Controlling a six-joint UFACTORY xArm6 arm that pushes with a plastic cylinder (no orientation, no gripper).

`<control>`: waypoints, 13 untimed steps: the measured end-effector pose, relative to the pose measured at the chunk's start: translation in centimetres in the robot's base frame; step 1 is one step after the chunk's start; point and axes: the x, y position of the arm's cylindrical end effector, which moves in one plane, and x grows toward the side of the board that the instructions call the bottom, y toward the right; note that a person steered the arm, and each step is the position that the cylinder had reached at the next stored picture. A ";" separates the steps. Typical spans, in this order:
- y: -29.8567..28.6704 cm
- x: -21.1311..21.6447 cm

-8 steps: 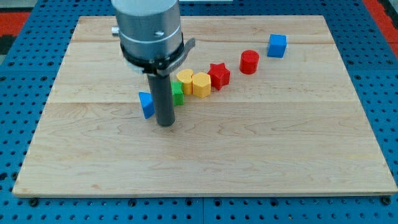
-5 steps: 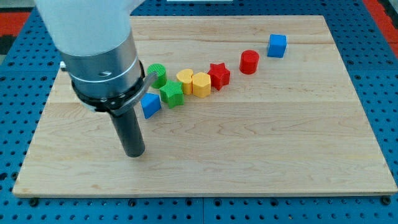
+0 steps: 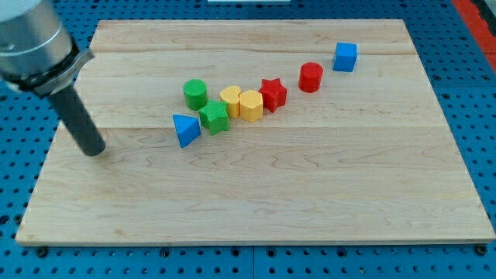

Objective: Push the blue triangle closer to red circle

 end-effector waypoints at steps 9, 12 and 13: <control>31.4 1.9; 38.0 -5.0; 35.7 -10.1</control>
